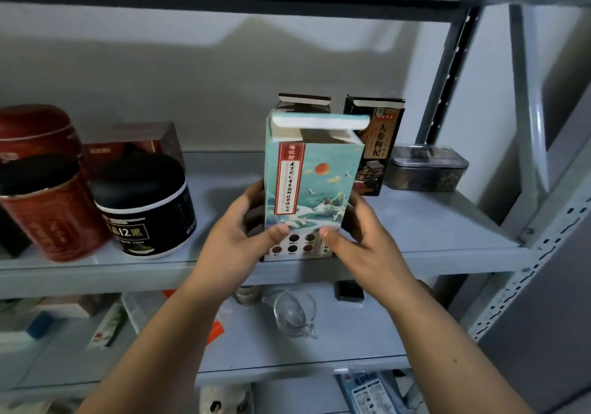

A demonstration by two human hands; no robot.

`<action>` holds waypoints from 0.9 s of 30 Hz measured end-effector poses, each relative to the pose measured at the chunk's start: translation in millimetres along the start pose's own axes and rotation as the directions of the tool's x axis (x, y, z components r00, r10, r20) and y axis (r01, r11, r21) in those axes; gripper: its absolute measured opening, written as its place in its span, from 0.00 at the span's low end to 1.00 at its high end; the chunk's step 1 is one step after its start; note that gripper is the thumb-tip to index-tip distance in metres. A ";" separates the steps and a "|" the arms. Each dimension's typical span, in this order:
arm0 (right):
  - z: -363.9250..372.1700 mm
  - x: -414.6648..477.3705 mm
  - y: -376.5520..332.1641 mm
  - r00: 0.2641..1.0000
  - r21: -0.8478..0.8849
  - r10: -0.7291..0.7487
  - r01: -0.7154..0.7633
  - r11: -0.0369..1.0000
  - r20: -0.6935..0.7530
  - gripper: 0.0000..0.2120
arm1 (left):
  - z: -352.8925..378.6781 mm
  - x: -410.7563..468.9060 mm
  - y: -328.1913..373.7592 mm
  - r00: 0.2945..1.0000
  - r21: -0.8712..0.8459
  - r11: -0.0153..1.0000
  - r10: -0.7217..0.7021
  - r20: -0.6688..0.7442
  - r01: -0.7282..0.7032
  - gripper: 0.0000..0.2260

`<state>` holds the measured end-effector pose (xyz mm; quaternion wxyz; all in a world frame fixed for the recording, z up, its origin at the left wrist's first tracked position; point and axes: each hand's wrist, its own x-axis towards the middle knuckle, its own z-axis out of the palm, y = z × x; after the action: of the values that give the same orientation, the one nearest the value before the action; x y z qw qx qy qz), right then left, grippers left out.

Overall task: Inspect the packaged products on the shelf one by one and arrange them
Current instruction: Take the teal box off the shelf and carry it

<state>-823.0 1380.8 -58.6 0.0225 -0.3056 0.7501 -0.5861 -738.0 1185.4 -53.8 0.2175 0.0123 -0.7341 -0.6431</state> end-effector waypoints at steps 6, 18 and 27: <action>-15.3 -37.5 -2.6 0.999 0.177 -0.021 0.025 0.984 -0.026 0.32 | 23.8 -21.6 18.0 0.999 -0.128 0.991 -0.029 0.025 0.032 0.27; -115.2 -213.0 25.3 0.933 0.247 0.249 -0.186 0.951 -0.259 0.28 | 160.7 -100.4 -10.5 0.888 -0.104 0.943 -0.255 0.383 0.316 0.27; -180.5 -419.5 32.9 0.695 0.293 0.468 -0.365 0.884 -0.546 0.24 | 305.5 -225.9 6.4 0.643 0.086 0.876 -0.412 0.646 0.474 0.24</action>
<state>-567.3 1744.6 -167.8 -0.0600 0.0782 0.7167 -0.6904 -634.3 1540.7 -140.2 -0.2126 -0.0406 -0.7072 -0.6730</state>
